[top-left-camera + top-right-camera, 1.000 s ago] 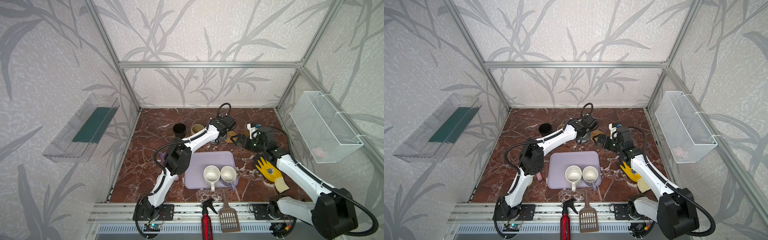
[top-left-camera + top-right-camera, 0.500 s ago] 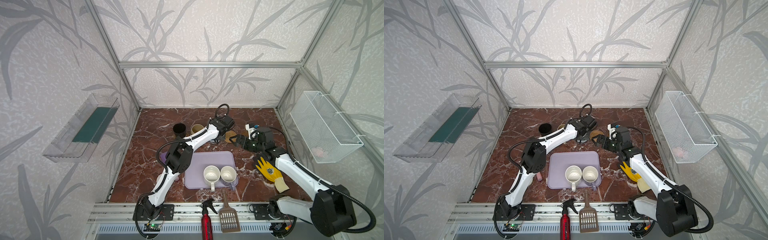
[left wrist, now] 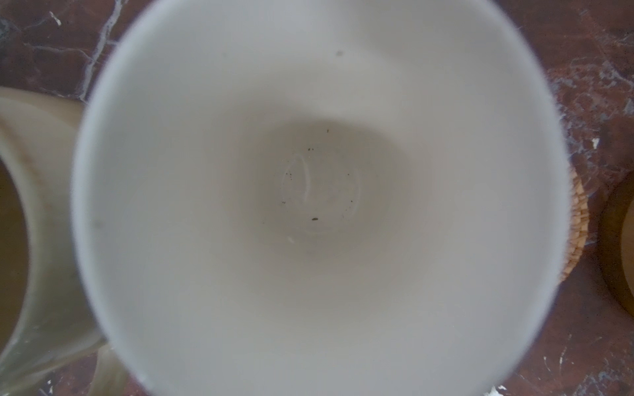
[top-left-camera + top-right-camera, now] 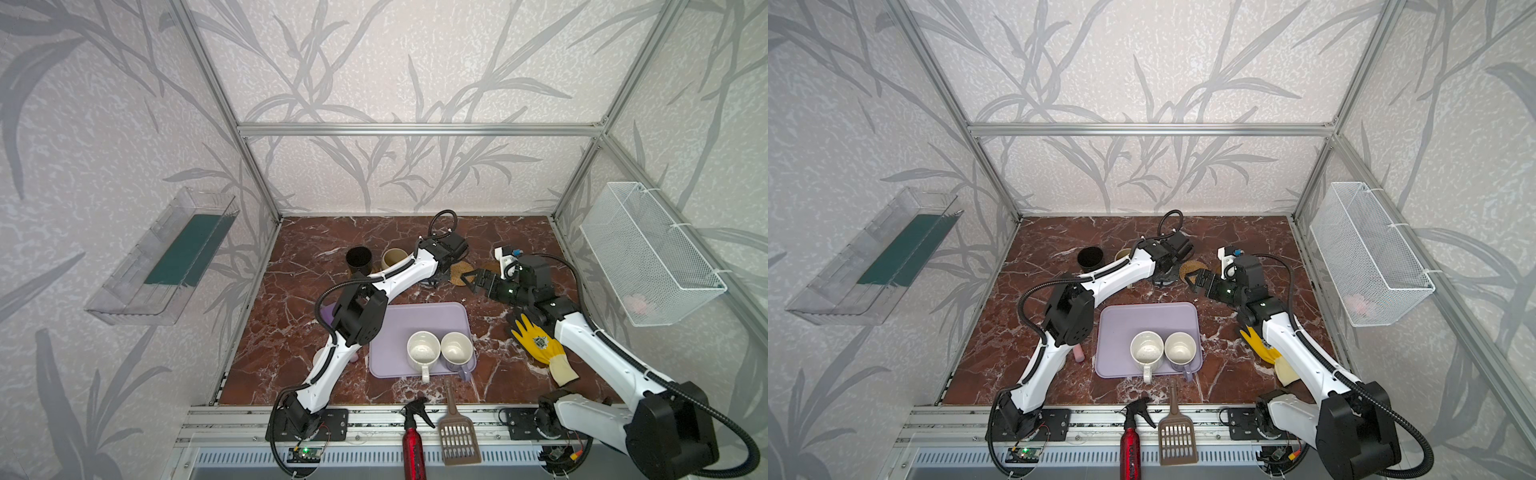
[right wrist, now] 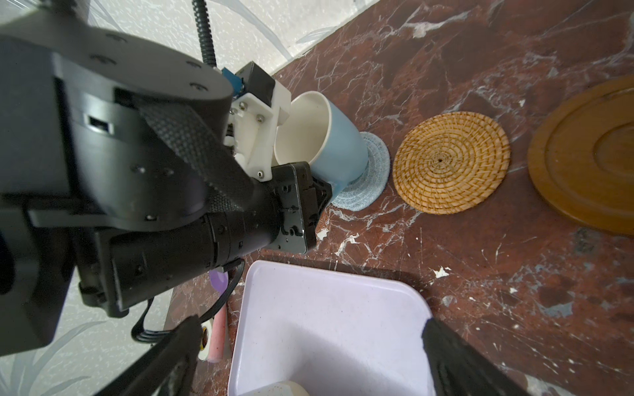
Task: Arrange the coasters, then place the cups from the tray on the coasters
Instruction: 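Lower the light blue mug onto the grey knitted coaster and open left gripper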
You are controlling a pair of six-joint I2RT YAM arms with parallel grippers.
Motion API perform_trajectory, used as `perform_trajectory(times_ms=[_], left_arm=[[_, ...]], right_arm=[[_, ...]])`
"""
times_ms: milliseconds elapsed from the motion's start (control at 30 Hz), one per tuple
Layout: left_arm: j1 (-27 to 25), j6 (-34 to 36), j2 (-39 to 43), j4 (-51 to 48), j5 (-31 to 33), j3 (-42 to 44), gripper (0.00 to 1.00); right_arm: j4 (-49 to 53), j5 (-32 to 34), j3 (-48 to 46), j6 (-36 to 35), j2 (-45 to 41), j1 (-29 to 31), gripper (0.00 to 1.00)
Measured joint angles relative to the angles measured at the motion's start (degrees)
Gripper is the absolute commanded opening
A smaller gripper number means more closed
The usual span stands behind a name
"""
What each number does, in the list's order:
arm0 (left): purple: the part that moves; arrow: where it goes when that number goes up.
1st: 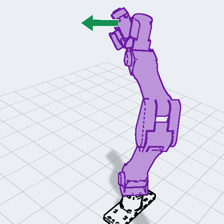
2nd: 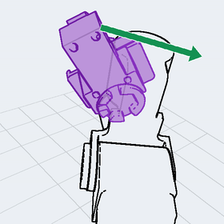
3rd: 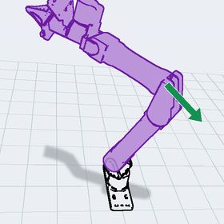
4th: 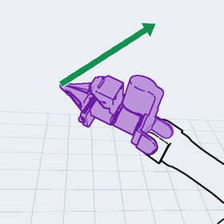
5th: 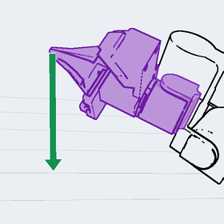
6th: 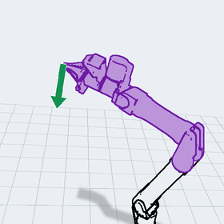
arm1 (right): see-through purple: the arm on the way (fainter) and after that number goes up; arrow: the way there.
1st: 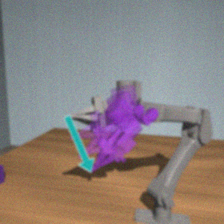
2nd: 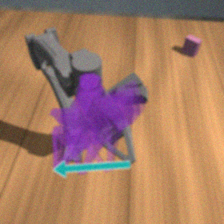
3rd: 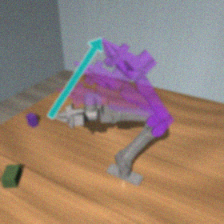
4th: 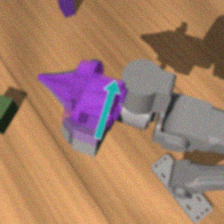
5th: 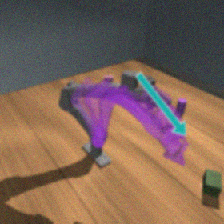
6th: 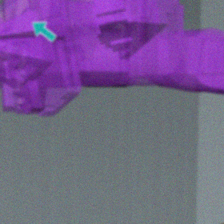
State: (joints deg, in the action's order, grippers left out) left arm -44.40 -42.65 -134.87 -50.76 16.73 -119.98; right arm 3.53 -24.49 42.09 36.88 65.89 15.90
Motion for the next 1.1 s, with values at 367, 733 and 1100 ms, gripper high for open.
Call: perform_trajectory(times_ms=[367,733,1100], left_arm=[[0.0,-0.9,0.0,-0.3,-0.4,0.0,0.57],[0.0,-0.6,7.5,2.1,-3.9,4.2,0.89],[0.4,-0.5,25.2,12.0,-12.0,17.2,0.99]], right_arm=[[0.1,0.0,-0.2,0.0,0.0,0.0,1.00],[2.3,-0.1,-0.2,-1.1,-1.4,0.0,0.99],[14.4,-1.5,1.9,-8.8,-8.5,1.1,0.99]])
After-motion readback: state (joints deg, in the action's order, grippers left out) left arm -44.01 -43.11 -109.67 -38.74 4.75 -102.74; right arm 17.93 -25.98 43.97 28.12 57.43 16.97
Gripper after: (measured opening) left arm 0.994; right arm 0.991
